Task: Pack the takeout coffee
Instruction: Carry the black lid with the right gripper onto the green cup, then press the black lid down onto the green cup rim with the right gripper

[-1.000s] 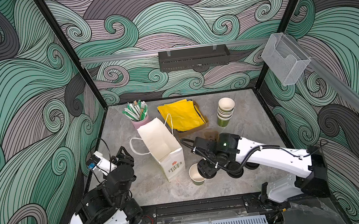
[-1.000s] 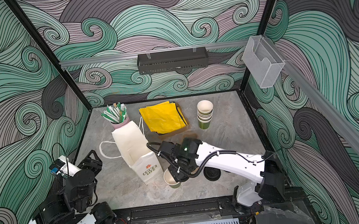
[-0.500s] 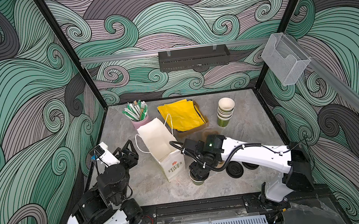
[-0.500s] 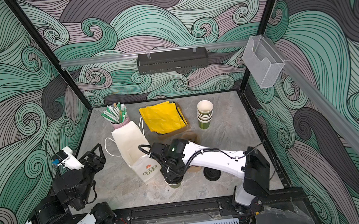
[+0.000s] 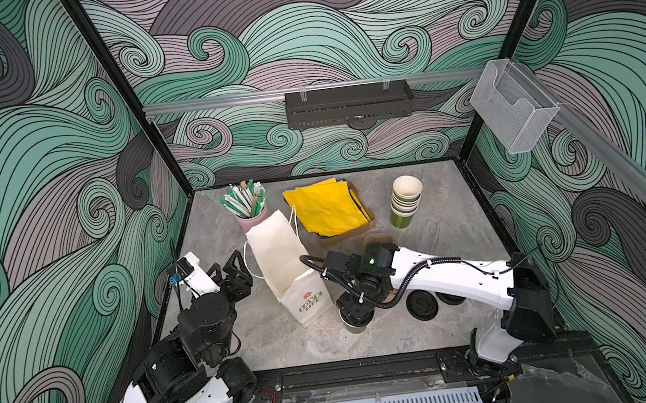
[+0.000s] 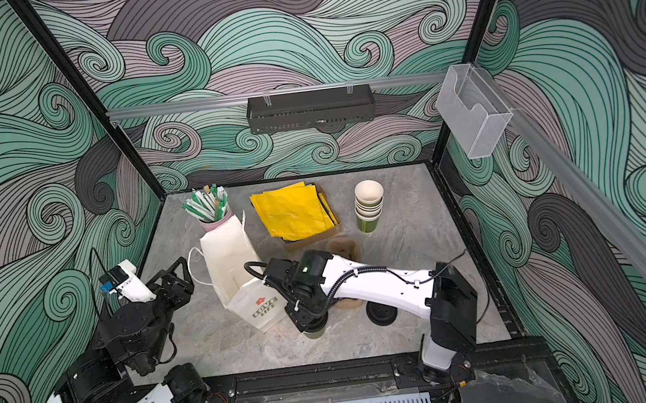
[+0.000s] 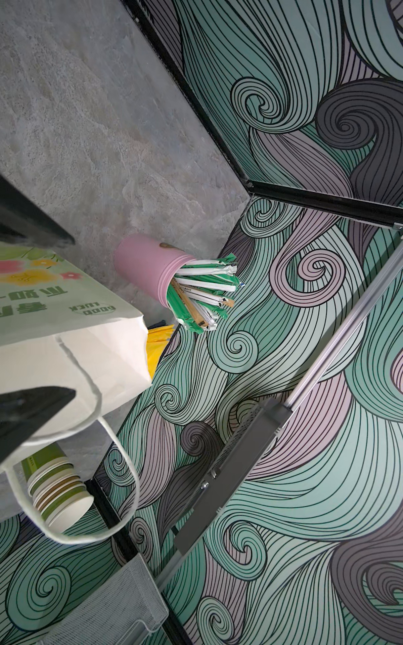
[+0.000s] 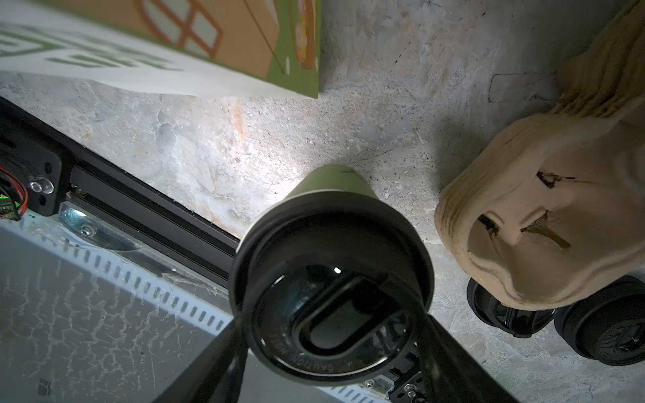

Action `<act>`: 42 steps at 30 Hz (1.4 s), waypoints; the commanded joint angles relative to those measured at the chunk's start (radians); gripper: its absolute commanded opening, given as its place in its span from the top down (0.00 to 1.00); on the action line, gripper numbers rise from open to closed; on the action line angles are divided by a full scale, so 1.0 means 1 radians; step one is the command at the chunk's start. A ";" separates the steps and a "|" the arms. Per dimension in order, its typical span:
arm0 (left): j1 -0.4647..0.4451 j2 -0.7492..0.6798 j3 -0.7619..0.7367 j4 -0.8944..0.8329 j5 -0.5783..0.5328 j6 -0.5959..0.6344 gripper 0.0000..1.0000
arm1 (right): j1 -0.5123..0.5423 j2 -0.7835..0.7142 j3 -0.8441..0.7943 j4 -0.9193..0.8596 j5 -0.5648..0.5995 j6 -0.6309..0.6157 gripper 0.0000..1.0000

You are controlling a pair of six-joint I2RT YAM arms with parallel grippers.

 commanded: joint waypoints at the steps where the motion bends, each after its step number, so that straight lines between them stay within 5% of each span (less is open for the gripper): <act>1: 0.005 0.006 0.026 0.021 0.000 0.025 0.35 | 0.008 0.014 0.017 -0.031 -0.010 -0.007 0.23; 30: 0.004 0.063 0.057 0.054 0.084 0.038 0.31 | 0.007 -0.002 -0.086 0.032 -0.003 0.013 0.17; 42: 0.006 0.147 0.129 -0.056 0.066 -0.038 0.21 | -0.006 -0.051 -0.125 0.073 -0.002 0.017 0.09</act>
